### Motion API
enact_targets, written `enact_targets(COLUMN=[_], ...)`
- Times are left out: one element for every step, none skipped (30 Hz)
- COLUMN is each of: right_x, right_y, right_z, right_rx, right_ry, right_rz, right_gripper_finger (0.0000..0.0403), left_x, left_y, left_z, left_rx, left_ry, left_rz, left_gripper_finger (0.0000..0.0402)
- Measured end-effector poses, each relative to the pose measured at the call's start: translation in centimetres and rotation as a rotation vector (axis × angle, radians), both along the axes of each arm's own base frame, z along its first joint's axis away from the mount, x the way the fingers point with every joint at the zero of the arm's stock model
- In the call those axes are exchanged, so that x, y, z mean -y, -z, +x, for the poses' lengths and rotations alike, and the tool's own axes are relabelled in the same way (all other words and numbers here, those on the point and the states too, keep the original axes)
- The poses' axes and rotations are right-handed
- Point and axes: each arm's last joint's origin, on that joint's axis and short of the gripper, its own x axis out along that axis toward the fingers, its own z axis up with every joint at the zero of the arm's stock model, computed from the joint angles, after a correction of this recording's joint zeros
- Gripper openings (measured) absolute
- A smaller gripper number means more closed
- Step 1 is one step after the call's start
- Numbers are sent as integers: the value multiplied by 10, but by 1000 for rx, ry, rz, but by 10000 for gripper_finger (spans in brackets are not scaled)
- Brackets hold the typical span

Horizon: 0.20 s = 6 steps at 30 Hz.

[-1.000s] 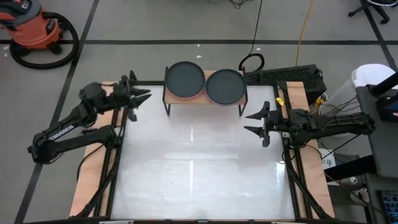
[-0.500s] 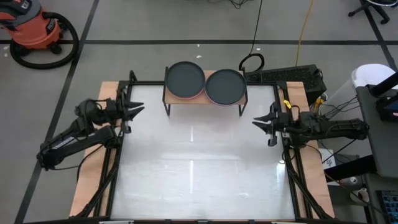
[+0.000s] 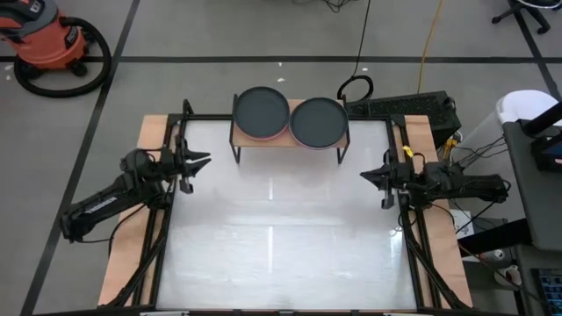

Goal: Place and stack plates onto a shelf
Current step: Return to Home Position

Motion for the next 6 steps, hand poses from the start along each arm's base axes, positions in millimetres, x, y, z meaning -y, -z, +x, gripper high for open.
enact_targets(right_x=[0, 0, 0, 0, 0, 0], right_y=[3, 7, 11, 15, 18, 22], right_z=[1, 2, 4, 5, 6, 7], right_rx=[-12, -26, -36, -40, -41, -39], right_ry=[0, 1, 0, 0, 0, 0], right_rz=[-1, -1, 3, 7, 13, 17], right_gripper_finger=[1, 1, 1, 1, 1, 1], left_x=[0, -1, -1, -2, -2, -3], left_y=[2, 5, 7, 11, 14, 18], left_z=[1, 1, 2, 3, 4, 5], left_rx=[5, 4, -1, -10, -19, -26], left_ry=[1, 2, 1, 1, 1, 1], left_rz=[-3, -4, -7, -10, -15, -19], left_gripper_finger=[78, 78, 78, 78, 76, 70])
